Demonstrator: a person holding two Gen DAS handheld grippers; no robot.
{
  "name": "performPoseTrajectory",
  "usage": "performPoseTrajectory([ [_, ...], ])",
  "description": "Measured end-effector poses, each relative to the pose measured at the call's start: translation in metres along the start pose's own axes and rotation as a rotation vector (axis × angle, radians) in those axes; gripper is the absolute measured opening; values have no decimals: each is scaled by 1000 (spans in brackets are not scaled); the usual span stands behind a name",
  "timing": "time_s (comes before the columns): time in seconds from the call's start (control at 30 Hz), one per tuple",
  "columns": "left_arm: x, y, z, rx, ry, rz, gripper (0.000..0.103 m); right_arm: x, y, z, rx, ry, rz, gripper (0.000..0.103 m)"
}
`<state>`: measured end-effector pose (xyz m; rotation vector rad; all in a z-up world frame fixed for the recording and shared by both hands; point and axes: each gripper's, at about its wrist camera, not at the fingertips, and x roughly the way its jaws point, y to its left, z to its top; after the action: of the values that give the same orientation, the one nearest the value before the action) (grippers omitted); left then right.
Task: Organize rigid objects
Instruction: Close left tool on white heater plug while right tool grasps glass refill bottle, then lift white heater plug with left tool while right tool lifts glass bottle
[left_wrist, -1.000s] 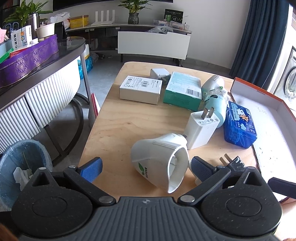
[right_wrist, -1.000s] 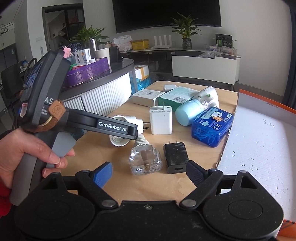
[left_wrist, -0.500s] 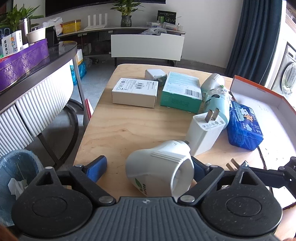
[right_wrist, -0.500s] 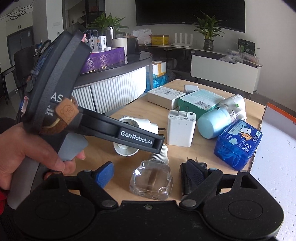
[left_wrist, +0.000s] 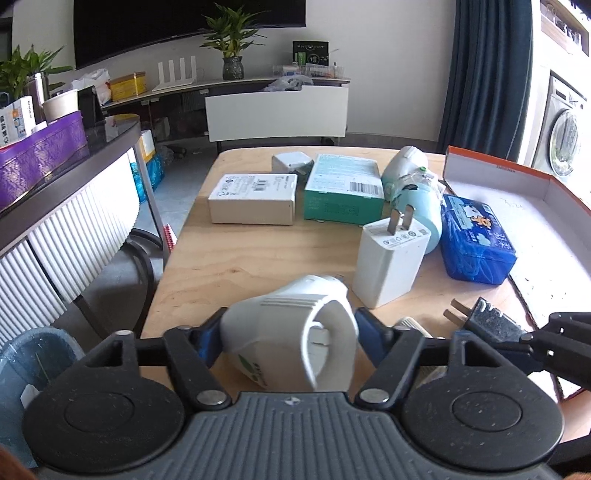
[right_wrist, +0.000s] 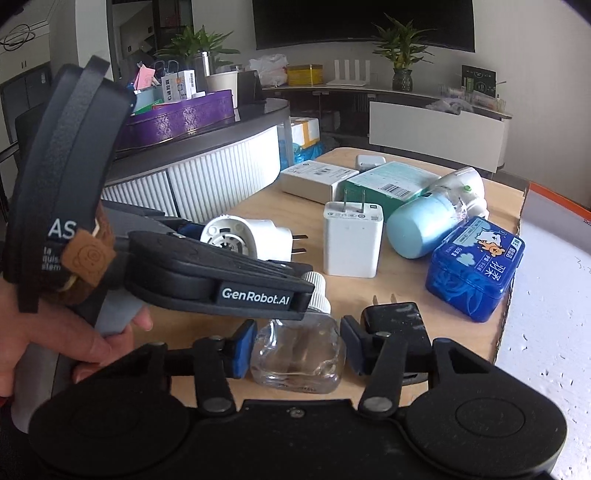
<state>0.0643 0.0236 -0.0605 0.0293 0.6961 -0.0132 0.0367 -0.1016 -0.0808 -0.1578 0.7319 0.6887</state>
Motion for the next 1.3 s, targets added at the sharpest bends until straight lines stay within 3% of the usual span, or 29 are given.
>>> performPoseTrajectory([
  [0.5, -35, 6, 3, -84, -51, -20, 66, -42, -14, 4, 77, -77, -8, 59],
  [0.7, -51, 1, 7, -93, -70, -42, 66, -63, -21, 11, 77, -122, -52, 55],
  [0.77, -50, 0, 4, -101, -63, -48, 66, -66, -25, 11, 79, -119, -67, 0],
  [0.83, -49, 1, 1, -112, -50, -51, 66, -67, -30, 8, 86, -101, -69, 0],
  [0.9, -48, 2, 0, -115, -42, -55, 66, -64, -32, 0, 82, -63, -62, 7],
  [0.97, -51, 3, -2, -116, -46, -59, 66, -65, -34, -12, 85, -45, -43, 61],
  [1.03, -52, 3, -3, -119, -51, -63, 66, -72, -35, -26, 66, -52, -44, 77],
  [1.13, -50, 1, -4, -115, -46, -69, 66, -84, -34, -36, 52, -62, -53, 84],
  [1.23, -50, -1, -6, -106, -44, -75, 66, -96, -31, -41, 31, -56, -60, 85],
  [1.3, -51, -1, -7, -108, -45, -77, 66, -114, -30, -46, 16, -110, -66, 85],
])
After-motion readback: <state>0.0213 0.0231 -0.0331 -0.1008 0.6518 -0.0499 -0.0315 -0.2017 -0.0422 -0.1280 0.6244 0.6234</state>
